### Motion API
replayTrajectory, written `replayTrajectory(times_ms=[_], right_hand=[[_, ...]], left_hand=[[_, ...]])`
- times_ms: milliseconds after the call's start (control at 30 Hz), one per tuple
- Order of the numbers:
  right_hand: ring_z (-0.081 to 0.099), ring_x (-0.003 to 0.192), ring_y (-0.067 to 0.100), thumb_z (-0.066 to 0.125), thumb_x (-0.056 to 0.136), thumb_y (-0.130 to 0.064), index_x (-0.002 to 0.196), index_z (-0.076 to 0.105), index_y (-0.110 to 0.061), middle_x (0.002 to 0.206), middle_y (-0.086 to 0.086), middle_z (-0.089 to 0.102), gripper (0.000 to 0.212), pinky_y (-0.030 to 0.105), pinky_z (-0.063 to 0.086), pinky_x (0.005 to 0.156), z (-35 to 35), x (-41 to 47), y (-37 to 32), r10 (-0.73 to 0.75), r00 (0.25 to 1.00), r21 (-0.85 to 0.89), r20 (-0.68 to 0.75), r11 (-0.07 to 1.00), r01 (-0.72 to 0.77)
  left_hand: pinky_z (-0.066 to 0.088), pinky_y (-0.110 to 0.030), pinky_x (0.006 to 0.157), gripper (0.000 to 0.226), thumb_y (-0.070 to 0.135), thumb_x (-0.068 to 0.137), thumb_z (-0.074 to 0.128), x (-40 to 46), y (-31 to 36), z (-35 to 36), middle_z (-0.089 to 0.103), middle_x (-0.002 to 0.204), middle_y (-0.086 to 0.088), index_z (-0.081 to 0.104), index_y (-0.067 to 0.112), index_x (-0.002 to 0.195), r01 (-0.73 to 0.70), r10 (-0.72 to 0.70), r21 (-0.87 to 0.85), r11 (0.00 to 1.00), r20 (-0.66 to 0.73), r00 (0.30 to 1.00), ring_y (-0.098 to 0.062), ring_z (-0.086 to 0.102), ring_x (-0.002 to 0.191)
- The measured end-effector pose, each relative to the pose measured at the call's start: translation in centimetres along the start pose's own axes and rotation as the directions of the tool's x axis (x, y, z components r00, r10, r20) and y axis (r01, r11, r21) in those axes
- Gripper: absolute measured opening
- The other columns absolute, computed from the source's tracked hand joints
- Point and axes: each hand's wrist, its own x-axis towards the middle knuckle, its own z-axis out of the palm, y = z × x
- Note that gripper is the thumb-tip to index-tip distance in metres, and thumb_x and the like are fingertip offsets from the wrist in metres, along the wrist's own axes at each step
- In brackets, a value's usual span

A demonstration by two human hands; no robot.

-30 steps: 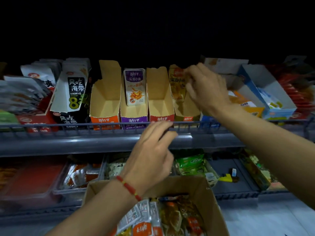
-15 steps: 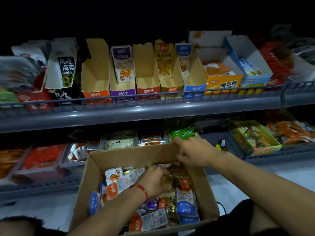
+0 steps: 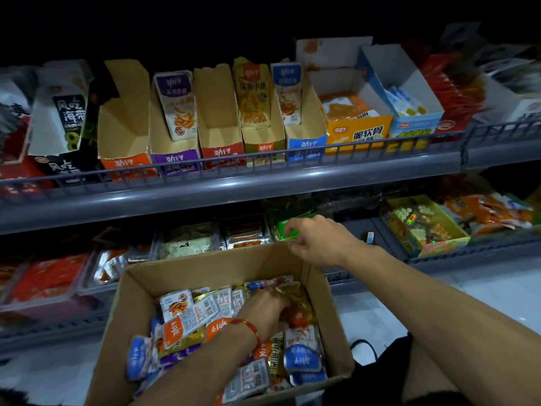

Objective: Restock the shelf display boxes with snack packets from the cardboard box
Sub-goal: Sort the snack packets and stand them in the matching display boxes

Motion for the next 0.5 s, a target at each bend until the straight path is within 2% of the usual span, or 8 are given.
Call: replayTrajectory(times_ms=[67,167,300,400,467,500], right_hand=[[0.064,0.105,0.027,0.058,0.098,-0.037,0.132,0.056,-0.031,0.115,0.002,0.071,0.035,0.043,0.055,0.089,-0.2,0.1,-0.1,0.008,1.000,0.013,-0.007,1.000,-0.008],[0.065,0.102,0.027,0.058,0.097,-0.037,0.126,0.059,-0.033,0.113,0.002,0.071,0.030,0.046,0.056,0.088,-0.4,0.4,-0.3,0.029,1.000,0.028,-0.009,0.999,-0.029],[0.065,0.104,0.028,0.058,0.097,-0.038,0.122,0.061,-0.034,0.113,0.002,0.070,0.026,0.046,0.056,0.088,-0.4,0.6,-0.3,0.044,0.999,0.032,-0.007,0.999,-0.044],[0.066,0.098,0.024,0.058,0.098,-0.037,0.116,0.063,-0.034,0.104,-0.001,0.072,0.020,0.044,0.057,0.085,-0.3,0.4,-0.4,0.030,1.000,0.042,-0.005,0.999,-0.029],[0.067,0.091,0.019,0.058,0.099,-0.035,0.114,0.064,-0.033,0.092,-0.006,0.070,0.016,0.040,0.057,0.082,-0.3,0.3,-0.5,0.015,1.000,0.053,-0.005,0.998,-0.015],[0.066,0.087,0.016,0.058,0.099,-0.033,0.114,0.065,-0.032,0.085,-0.010,0.068,0.016,0.039,0.057,0.081,-0.3,0.3,-0.5,0.003,1.000,0.069,0.002,0.998,-0.003]], left_hand=[[0.042,-0.038,0.101,0.040,0.029,0.091,0.069,-0.1,0.2,0.1,0.058,0.132,-0.010,0.064,0.015,0.128,-0.036,0.035,0.056,0.998,0.009,0.999,-0.028,0.048,0.126],[0.040,-0.043,0.103,0.037,0.029,0.094,0.065,-0.3,0.6,0.1,0.054,0.132,-0.013,0.064,0.013,0.127,-0.062,0.056,0.126,0.990,0.051,0.997,-0.030,0.042,0.128],[0.049,-0.047,0.094,0.024,0.016,0.095,0.055,-0.7,0.2,0.3,0.065,0.113,-0.014,0.062,0.009,0.117,-0.213,0.209,0.261,0.942,0.043,0.977,-0.035,0.059,0.108],[0.056,-0.046,0.082,0.021,0.009,0.095,0.054,-1.5,-0.5,0.0,0.070,0.100,-0.012,0.063,0.010,0.113,-0.309,0.321,0.337,0.889,0.022,0.947,-0.033,0.067,0.092],[0.059,-0.041,0.075,0.016,0.011,0.094,0.057,-2.5,-1.1,-1.0,0.071,0.091,-0.005,0.067,0.015,0.106,-0.317,0.349,0.298,0.900,-0.061,0.935,-0.026,0.068,0.084],[0.059,-0.039,0.074,0.015,0.012,0.094,0.058,-3.1,-1.5,-1.8,0.070,0.091,-0.001,0.069,0.018,0.102,-0.302,0.334,0.222,0.927,-0.126,0.934,-0.022,0.067,0.085]])
